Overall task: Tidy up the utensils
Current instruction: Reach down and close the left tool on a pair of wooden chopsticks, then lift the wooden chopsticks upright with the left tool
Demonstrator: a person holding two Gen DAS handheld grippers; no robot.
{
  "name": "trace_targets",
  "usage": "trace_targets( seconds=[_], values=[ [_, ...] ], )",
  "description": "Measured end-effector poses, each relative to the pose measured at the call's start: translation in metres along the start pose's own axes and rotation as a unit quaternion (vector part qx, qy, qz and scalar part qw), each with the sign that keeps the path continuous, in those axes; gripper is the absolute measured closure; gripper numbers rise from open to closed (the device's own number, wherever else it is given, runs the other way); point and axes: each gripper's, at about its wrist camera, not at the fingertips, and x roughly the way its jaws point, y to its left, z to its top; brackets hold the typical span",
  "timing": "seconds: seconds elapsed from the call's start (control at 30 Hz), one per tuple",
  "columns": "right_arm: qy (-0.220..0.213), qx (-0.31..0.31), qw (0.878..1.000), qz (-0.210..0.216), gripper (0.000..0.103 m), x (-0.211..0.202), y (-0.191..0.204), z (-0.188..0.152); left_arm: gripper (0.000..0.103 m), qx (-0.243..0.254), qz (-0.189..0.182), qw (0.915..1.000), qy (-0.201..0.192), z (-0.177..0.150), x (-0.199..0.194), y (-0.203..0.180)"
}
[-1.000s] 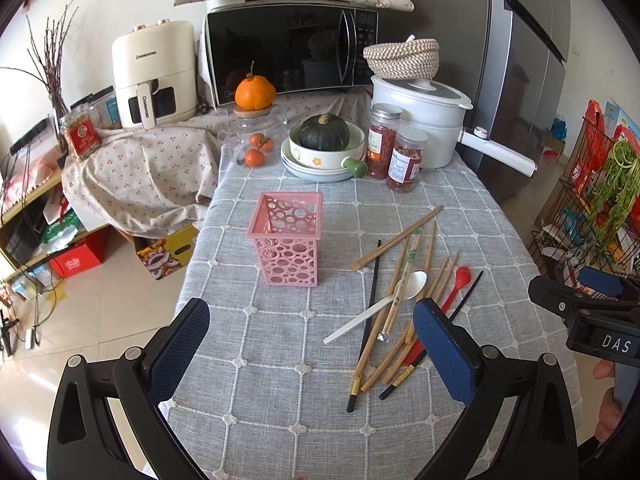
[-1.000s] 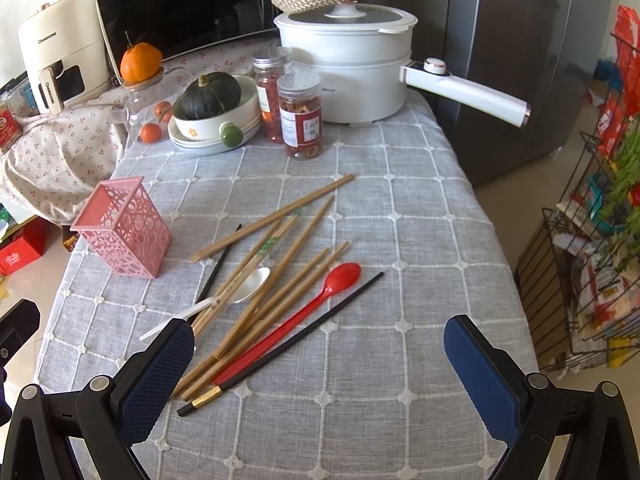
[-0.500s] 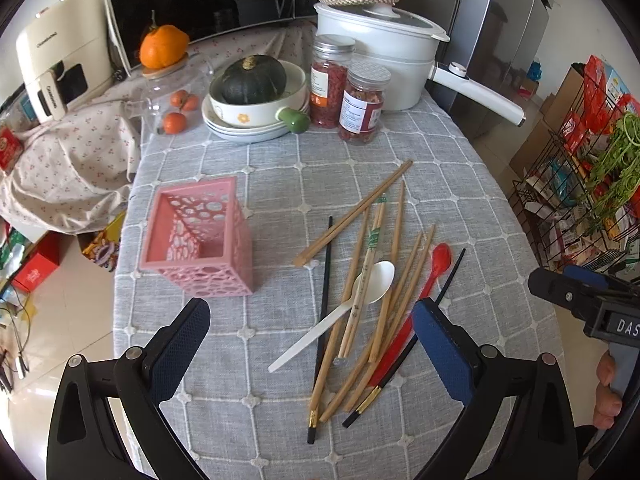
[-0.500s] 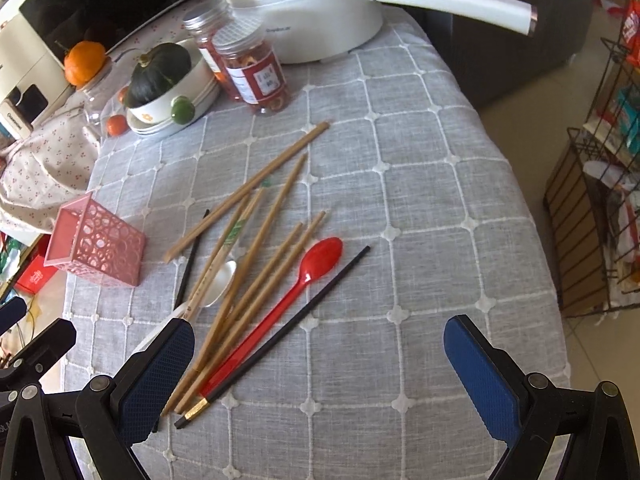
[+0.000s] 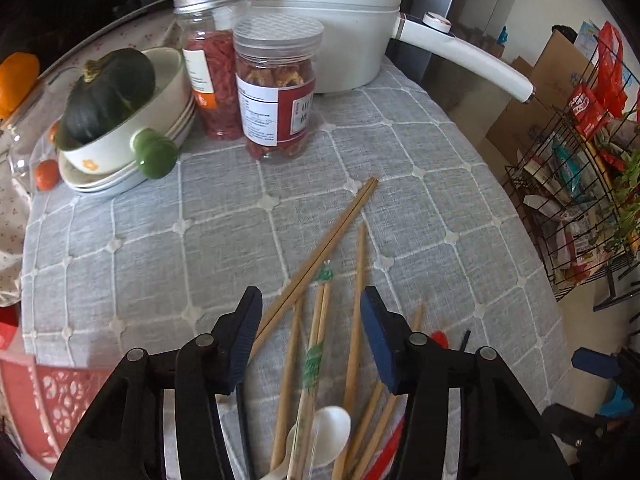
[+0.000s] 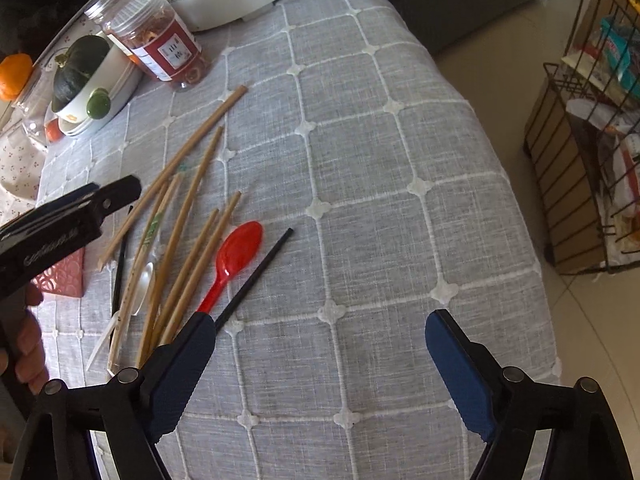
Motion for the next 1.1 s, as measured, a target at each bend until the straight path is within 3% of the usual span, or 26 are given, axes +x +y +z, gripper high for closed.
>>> trace_targets(
  seconds=[0.23, 0.43, 0.53, 0.63, 0.83, 1.1],
  values=[
    [0.002, 0.012, 1.0, 0.014, 0.021, 0.002, -0.009, 0.005, 0.057, 0.031, -0.001, 0.9995, 0.001, 0.031, 0.046, -0.014],
    [0.006, 0.025, 0.999, 0.03, 0.025, 0.005, -0.012, 0.008, 0.061, 0.021, 0.006, 0.9998, 0.004, 0.046, 0.068, -0.012],
    [0.005, 0.023, 0.999, 0.035, 0.026, 0.005, -0.01, 0.009, 0.084, 0.011, 0.019, 0.9997, 0.003, 0.048, 0.071, -0.007],
    [0.006, 0.021, 0.999, 0.037, 0.029, 0.006, -0.007, 0.008, 0.093, -0.005, 0.014, 0.9999, 0.008, 0.044, 0.064, 0.006],
    [0.022, 0.022, 0.998, 0.061, 0.043, 0.015, -0.003, 0.007, 0.094, -0.018, 0.014, 0.9994, -0.027, 0.03, 0.026, 0.018],
    [0.031, 0.017, 0.997, 0.062, 0.056, 0.028, 0.01, 0.008, 0.094, -0.017, -0.006, 0.9952, -0.096, -0.012, -0.081, 0.029]
  ],
)
